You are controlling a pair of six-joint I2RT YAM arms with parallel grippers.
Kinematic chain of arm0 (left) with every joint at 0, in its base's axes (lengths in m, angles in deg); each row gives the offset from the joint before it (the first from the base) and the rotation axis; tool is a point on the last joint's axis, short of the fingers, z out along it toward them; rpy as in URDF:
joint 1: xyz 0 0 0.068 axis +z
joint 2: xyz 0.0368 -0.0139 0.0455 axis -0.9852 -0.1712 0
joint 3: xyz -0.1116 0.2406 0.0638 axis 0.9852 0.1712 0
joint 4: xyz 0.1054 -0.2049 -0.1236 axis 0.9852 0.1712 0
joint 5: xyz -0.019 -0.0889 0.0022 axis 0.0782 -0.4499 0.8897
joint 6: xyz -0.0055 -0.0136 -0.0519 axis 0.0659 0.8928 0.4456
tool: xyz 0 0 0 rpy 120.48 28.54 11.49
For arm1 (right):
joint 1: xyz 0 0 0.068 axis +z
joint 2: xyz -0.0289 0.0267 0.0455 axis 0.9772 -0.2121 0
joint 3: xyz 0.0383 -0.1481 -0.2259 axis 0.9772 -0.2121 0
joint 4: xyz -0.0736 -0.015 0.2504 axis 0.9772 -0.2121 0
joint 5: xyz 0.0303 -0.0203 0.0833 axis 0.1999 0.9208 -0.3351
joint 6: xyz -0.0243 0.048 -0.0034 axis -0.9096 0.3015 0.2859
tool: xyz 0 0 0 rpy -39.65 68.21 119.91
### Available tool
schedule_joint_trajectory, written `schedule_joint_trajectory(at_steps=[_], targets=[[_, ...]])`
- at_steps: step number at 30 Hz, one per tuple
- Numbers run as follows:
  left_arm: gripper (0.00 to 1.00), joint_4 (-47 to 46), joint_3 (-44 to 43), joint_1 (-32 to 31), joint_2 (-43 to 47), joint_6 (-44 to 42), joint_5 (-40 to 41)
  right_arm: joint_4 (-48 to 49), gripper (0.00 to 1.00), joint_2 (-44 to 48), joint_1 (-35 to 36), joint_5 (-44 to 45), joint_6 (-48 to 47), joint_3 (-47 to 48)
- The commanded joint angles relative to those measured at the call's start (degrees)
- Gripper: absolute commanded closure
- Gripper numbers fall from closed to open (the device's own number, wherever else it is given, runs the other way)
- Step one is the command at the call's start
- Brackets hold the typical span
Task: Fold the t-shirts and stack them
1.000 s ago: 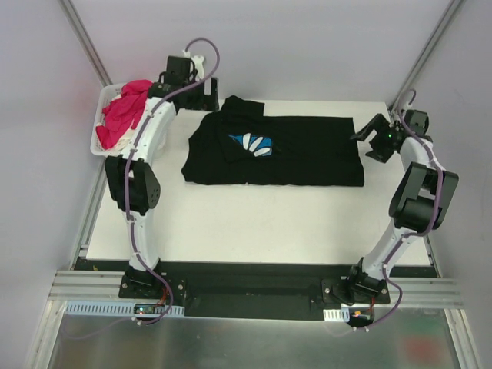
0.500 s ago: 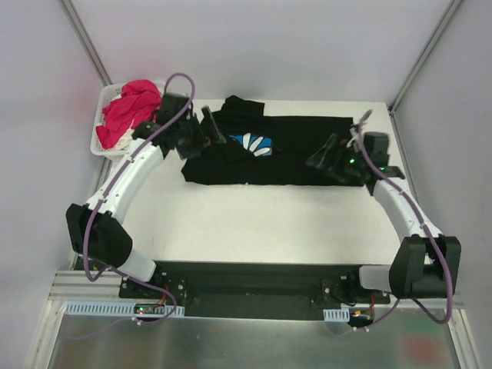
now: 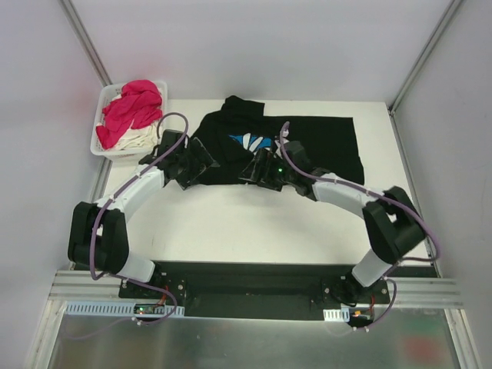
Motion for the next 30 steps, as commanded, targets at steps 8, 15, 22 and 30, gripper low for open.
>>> schedule_joint_trajectory(at_steps=[8, 15, 22, 30], targets=[[0.01, -10.20, 6.65, 3.29, 7.17, -3.65, -0.37, 4.53, 0.04, -7.79, 1.67, 10.83, 5.75, 5.80], [0.01, -10.38, 5.95, 4.26, 6.64, -5.84, 0.42, -7.41, 0.04, -2.78, -4.30, 14.17, -3.04, 5.27], [0.01, -9.68, 3.57, 4.44, 5.24, -9.27, 1.30, -18.77, 0.04, 6.00, -14.23, 15.58, -10.95, 0.79], [0.01, -8.19, 0.59, 4.44, 2.95, -11.20, 2.17, -26.68, 0.04, 13.74, -33.98, 10.58, -22.63, -2.91]])
